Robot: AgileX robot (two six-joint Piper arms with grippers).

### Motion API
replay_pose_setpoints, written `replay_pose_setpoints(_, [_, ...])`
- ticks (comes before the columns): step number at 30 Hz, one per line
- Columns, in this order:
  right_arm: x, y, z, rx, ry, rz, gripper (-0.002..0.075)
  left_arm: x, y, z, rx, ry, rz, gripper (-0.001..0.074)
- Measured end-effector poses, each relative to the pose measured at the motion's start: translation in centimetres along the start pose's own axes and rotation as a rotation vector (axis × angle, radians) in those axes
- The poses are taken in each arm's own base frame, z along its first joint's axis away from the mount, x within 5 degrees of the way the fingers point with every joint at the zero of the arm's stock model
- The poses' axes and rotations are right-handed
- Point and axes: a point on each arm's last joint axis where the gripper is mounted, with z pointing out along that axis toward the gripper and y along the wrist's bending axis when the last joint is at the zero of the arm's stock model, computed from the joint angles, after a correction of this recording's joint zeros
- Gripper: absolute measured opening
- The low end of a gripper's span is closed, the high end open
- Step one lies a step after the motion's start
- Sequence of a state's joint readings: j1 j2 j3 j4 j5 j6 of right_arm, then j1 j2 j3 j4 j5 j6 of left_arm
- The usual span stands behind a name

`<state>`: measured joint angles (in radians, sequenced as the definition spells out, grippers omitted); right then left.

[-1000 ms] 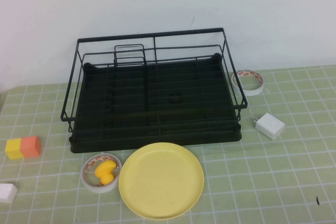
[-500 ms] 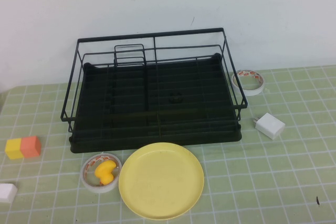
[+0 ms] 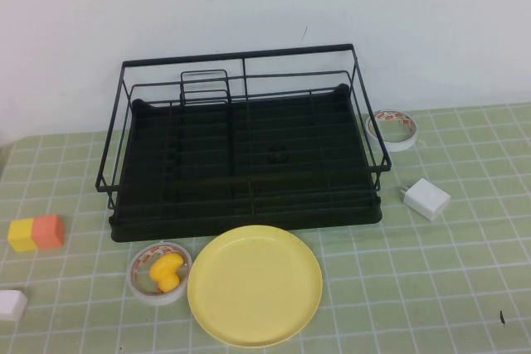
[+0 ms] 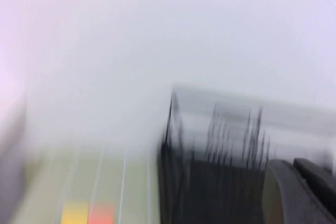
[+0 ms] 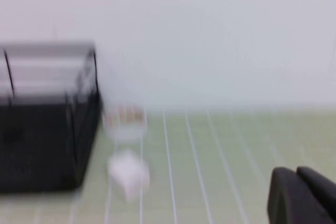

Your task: Place plate on rack

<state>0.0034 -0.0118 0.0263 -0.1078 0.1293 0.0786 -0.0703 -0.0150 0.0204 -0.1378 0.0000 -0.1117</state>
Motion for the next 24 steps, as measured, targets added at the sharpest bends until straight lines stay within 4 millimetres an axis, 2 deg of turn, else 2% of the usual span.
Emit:
replay_pose_setpoints(7, [-2.5, 0.2, -0.3, -0.022, -0.274, -0.005, -0.0002, -4.4, -0.5, -1.1, 0.055, -0.501, -0.005, -0.0002])
replay_pose_setpoints(12, [-3.6, 0.3, -0.7, -0.038, -0.401, 0.017, -0.0002, -5.9, -0.6, -2.2, 0.076, -0.703, -0.009, -0.0003])
replay_pose_setpoints(20, [-3.9, 0.2, -0.9, -0.027, -0.442, -0.002, -0.0002, -6.1, -0.6, -2.4, 0.094, -0.739, -0.049, -0.0002])
replay_pose_setpoints(24, [-4.8, 0.2, -1.0, -0.020, -0.369, -0.005, -0.0002, -5.6, -0.8, -1.3, 0.091, -0.498, -0.126, -0.0002])
